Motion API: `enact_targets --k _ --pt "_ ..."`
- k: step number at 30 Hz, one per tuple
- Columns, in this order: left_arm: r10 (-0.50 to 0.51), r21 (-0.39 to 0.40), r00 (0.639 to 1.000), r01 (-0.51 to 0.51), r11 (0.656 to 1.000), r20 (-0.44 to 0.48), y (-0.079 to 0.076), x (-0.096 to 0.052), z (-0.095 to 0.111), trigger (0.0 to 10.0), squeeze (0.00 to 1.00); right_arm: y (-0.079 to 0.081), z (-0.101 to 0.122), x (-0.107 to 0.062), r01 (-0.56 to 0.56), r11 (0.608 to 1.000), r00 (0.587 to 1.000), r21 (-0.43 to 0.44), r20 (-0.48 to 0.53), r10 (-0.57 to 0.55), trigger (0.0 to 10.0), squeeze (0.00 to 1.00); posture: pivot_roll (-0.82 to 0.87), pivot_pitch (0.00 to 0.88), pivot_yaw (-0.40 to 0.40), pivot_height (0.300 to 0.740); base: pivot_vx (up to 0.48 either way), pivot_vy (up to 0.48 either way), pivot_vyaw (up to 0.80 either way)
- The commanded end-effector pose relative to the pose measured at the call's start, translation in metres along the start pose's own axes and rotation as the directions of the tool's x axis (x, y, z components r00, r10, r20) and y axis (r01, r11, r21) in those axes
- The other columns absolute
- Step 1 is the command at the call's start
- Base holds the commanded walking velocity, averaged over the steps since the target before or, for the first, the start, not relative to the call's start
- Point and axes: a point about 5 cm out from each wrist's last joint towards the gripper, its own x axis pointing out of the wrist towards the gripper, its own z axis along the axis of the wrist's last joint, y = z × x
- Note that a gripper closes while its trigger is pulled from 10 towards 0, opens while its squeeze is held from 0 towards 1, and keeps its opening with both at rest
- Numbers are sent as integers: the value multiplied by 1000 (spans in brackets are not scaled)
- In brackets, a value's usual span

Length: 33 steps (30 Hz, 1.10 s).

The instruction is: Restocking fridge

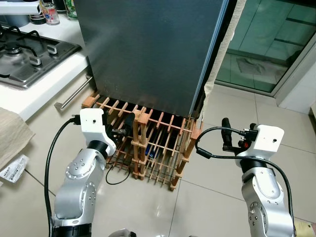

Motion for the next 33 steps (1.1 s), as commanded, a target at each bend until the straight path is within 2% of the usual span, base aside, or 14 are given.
enact_targets --k 1,2,3,4,6,9,14,18,26,32,33 --pt "-40 -4 999 40 999 15 -6 5 4 10000 1000 1 0 4 -13 1000 1000 -6 -19 13 10000 1000 -43 0 -32 740 0 0 0" --pt "-53 11 998 53 999 20 -9 10 6 10000 1000 2 -3 9 -20 999 999 -32 -46 19 10000 1000 -45 0 -32 740 0 0 0" --pt "-53 29 998 53 998 18 -10 14 7 10000 0 4 -4 14 -28 999 998 -35 -59 26 10000 349 -49 0 -31 740 0 0 0" --pt "-58 19 998 57 998 20 -11 15 7 10000 0 4 -4 16 -32 999 998 -33 -61 30 10000 0 -55 0 -29 740 0 0 0" --pt "-69 1 997 69 998 28 -11 16 8 10000 0 5 -2 18 -38 999 998 -23 -57 37 10000 0 -55 0 -29 740 0 0 0" --pt "-128 51 991 126 991 38 -15 15 10 10000 0 12 4 26 -75 997 997 -11 -35 75 10000 0 -59 0 -26 740 0 -480 0" --pt "-165 -9 985 166 986 46 -18 16 10 10000 0 13 9 35 -67 998 997 -22 -25 66 10000 0 -57 0 -25 740 0 -192 0" --pt "-163 2 986 163 987 43 -18 17 10 10000 0 15 10 35 -87 996 996 -23 -19 86 10000 0 -56 0 -26 740 0 0 -714" --pt "-103 -10 994 103 995 43 -8 30 12 10000 0 20 3 41 -109 993 994 -48 -31 107 10000 0 -45 0 -12 740 0 0 -664" --pt "-38 -46 998 41 998 52 -6 38 15 10000 0 21 6 44 -105 993 994 -56 -20 104 10000 0 -58 0 1 740 0 0 0" --pt "-4 -70 998 8 997 61 -4 41 15 10000 0 20 8 44 -93 994 996 -65 3 93 10000 0 -68 0 8 740 0 0 0"
